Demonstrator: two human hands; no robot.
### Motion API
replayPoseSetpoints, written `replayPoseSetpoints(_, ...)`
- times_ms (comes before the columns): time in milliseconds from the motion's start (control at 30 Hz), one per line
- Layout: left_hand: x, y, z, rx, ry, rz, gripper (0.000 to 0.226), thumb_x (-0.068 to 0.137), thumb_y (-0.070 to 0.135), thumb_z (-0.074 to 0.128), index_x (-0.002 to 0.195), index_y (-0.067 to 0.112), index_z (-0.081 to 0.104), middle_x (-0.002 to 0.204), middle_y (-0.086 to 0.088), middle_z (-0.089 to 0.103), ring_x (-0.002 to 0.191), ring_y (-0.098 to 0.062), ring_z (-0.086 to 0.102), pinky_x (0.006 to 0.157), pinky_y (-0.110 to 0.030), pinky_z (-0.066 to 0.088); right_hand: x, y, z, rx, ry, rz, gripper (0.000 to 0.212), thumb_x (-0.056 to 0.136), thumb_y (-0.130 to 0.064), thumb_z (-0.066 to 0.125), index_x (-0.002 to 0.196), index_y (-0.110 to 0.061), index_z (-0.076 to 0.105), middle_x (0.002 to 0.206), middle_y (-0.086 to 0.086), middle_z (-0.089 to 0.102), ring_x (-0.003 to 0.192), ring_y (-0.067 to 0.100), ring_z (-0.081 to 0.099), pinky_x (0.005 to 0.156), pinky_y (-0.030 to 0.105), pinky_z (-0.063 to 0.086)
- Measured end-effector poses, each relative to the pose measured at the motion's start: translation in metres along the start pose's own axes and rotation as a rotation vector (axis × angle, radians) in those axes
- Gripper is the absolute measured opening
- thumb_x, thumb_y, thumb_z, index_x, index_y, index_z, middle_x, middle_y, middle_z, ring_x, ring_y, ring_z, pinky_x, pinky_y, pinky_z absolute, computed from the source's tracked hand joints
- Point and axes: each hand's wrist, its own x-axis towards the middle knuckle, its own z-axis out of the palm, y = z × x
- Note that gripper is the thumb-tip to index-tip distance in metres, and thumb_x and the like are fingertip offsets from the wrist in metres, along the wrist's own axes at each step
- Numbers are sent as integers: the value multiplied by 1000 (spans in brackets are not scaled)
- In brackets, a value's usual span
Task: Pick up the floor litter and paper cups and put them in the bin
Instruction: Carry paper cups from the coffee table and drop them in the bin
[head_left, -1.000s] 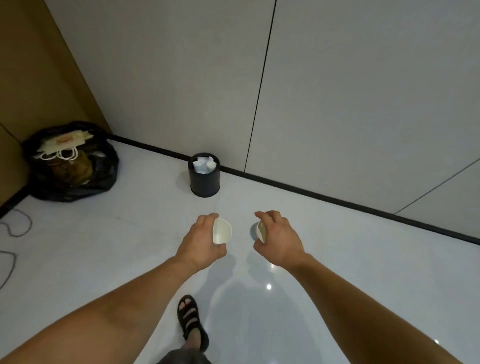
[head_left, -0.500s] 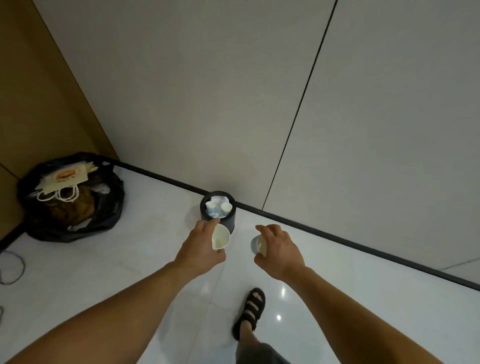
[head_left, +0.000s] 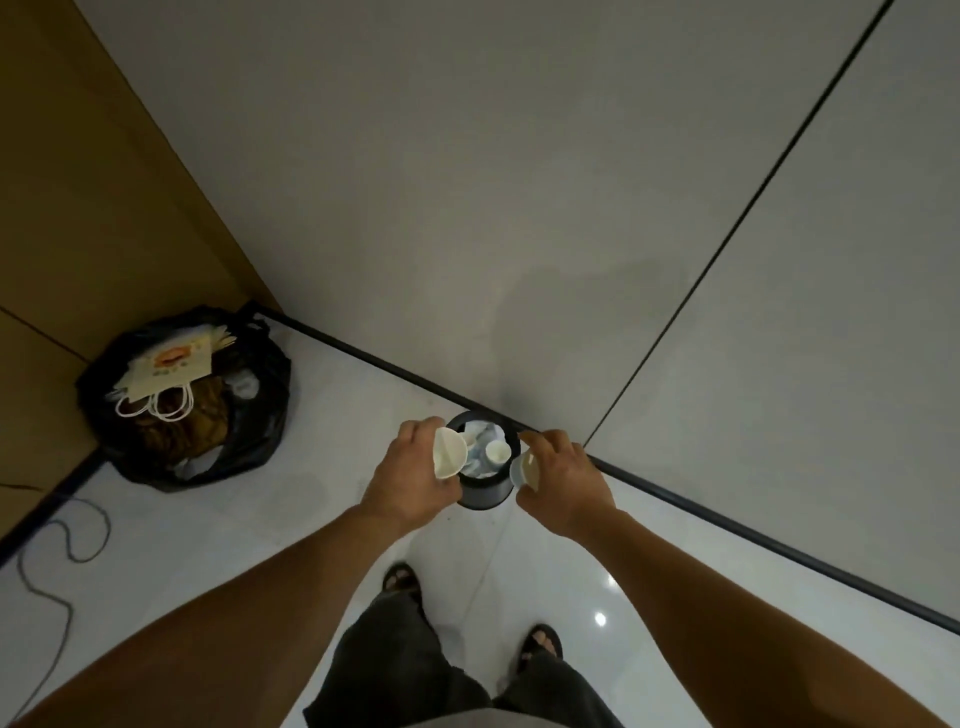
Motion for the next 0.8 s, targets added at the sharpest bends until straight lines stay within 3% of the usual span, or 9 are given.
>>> replayPoseSetpoints(167, 101, -37, 11, 18, -121, 20, 86, 75, 26, 76, 144, 28, 25, 137, -5, 33, 116, -25, 47, 89, -36, 50, 73, 13, 21, 18, -17, 128, 77, 80, -37, 72, 145, -29, 31, 142, 1, 38, 125, 25, 42, 96, 35, 45)
replayPoseSetpoints(400, 226, -93, 56, 25, -211, 73, 78, 79, 28, 74, 143, 29, 28, 141, -3, 30, 122, -24, 44, 89, -33, 49, 165, 35, 87, 85, -58, 310, 75, 83, -38, 69, 146, -29, 29, 142, 0, 37, 123, 23, 43, 97, 34, 45)
replayPoseSetpoints(700, 344, -187, 233, 15, -262, 71, 82, 77, 24, 76, 144, 29, 29, 139, 0, 32, 124, -22, 45, 96, -39, 50, 306, 134, 255, 155, 25, 348, 78, 79, -38, 73, 143, -28, 29, 140, 3, 40, 122, 25, 45, 97, 37, 46)
replayPoseSetpoints(800, 358, -229, 292, 38, -240, 96, 82, 76, 23, 77, 144, 26, 31, 138, -2, 35, 125, -23, 43, 95, -33, 45, 335, 167, 313, 155, 39, 377, 78, 78, -39, 74, 142, -30, 30, 139, 2, 41, 121, 26, 45, 94, 36, 47)
